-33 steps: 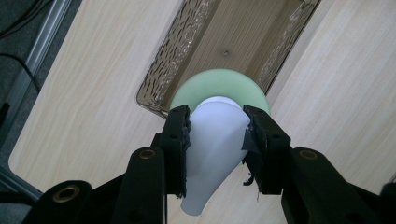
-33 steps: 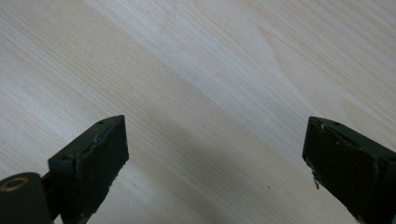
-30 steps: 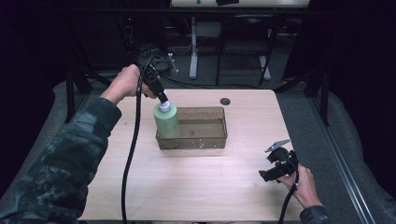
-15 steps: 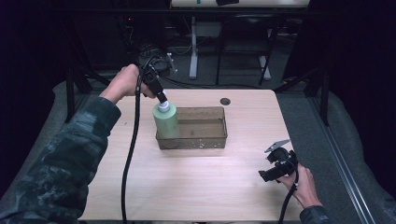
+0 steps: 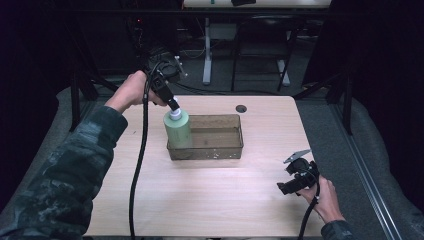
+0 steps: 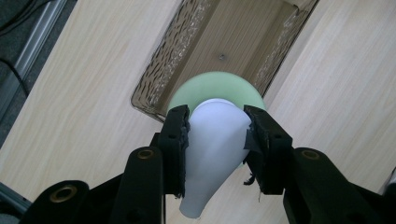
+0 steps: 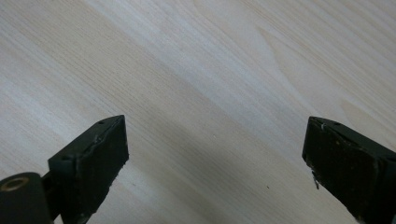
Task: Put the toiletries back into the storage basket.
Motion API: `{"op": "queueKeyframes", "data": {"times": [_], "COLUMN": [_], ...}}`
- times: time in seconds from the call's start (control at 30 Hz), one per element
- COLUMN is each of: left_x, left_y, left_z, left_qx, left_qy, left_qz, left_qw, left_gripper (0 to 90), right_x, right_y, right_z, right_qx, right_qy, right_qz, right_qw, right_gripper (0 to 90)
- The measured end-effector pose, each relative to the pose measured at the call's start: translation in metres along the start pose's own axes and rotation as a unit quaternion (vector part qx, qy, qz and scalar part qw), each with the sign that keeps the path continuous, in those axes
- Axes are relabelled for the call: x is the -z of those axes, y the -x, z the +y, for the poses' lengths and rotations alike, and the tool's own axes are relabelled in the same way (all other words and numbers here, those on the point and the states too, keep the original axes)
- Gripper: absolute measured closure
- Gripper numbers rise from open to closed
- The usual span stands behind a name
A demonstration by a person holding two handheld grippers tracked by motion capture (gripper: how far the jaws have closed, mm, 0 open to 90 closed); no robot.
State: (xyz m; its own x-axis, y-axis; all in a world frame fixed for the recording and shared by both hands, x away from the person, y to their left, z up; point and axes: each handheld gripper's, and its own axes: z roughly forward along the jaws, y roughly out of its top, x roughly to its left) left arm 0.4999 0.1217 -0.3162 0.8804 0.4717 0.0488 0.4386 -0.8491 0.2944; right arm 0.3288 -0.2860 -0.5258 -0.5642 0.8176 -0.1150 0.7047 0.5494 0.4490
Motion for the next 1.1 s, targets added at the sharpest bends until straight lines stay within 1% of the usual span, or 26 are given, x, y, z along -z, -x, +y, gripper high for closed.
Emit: {"op": "queueKeyframes", "data": {"times": [0.07,0.17,0.23,0.3,0.37,0.43,0.5,0.57,0.7,0.73,0.8,0.87,0.9,1.0,1.03,1.07,1.1], "left_x": [-0.002,-0.002,0.001,0.004,0.008,0.011,0.015,0.018,0.024,0.025,0.027,0.028,0.028,0.028,0.029,0.029,0.029], "left_y": [0.000,0.000,-0.001,-0.001,-0.001,-0.003,-0.004,-0.003,-0.001,0.000,0.004,0.009,0.010,0.016,0.018,0.020,0.022], "left_z": [-0.001,-0.003,-0.004,-0.007,-0.009,-0.012,-0.017,-0.021,-0.032,-0.036,-0.042,-0.048,-0.052,-0.063,-0.066,-0.072,-0.077], "left_qx": [0.006,0.013,0.017,0.021,0.024,0.032,0.039,0.041,0.049,0.049,0.050,0.050,0.048,0.045,0.046,0.046,0.050], "left_qy": [0.006,0.016,0.028,0.040,0.052,0.063,0.073,0.082,0.106,0.110,0.116,0.122,0.124,0.134,0.137,0.142,0.149], "left_qz": [0.000,0.001,0.005,0.006,0.012,0.014,0.015,0.017,0.020,0.021,0.021,0.026,0.026,0.028,0.029,0.029,0.027], "left_qw": [1.0000,0.9998,0.9995,0.9990,0.9983,0.9974,0.9965,0.9956,0.9930,0.9925,0.9917,0.9909,0.9908,0.9895,0.9891,0.9884,0.9872], "left_gripper": [56.2,45.1,36.4,27.6,22.1,16.6,15.0,13.8,9.8,8.2,5.4,2.1,0.6,0.0,0.0,0.0,0.0], "right_x": [0.000,0.001,0.001,0.000,0.000,0.000,0.000,0.000,0.001,0.001,0.001,0.001,0.001,0.000,0.000,0.000,0.000], "right_y": [0.000,0.000,-0.001,0.000,0.000,0.000,0.001,0.000,0.001,0.000,0.000,0.000,-0.001,-0.001,-0.002,-0.002,-0.001], "right_z": [0.000,0.000,0.000,0.000,0.000,0.000,0.000,0.000,0.000,0.000,0.000,0.000,0.000,0.001,0.001,0.001,0.001], "right_qx": [-0.001,0.000,0.000,0.000,0.000,0.001,0.003,-0.001,0.003,-0.001,0.001,0.004,0.002,0.006,0.003,0.003,0.007], "right_qy": [0.000,-0.001,-0.001,-0.001,-0.002,-0.002,-0.003,-0.001,-0.003,-0.001,-0.002,-0.003,-0.003,-0.005,-0.004,-0.004,-0.005], "right_qz": [0.000,-0.001,-0.001,0.000,0.000,-0.002,-0.003,0.000,-0.005,-0.001,-0.003,-0.005,-0.002,-0.004,-0.002,-0.002,-0.005], "right_qw": [1.0000,1.0000,1.0000,1.0000,1.0000,1.0000,1.0000,1.0000,1.0000,1.0000,1.0000,1.0000,1.0000,1.0000,1.0000,1.0000,1.0000], "right_gripper": [6.3,6.3,6.3,6.3,6.3,6.3,6.3,6.3,6.3,6.3,6.3,6.3,6.3,6.3,6.3,6.3,6.3]}}
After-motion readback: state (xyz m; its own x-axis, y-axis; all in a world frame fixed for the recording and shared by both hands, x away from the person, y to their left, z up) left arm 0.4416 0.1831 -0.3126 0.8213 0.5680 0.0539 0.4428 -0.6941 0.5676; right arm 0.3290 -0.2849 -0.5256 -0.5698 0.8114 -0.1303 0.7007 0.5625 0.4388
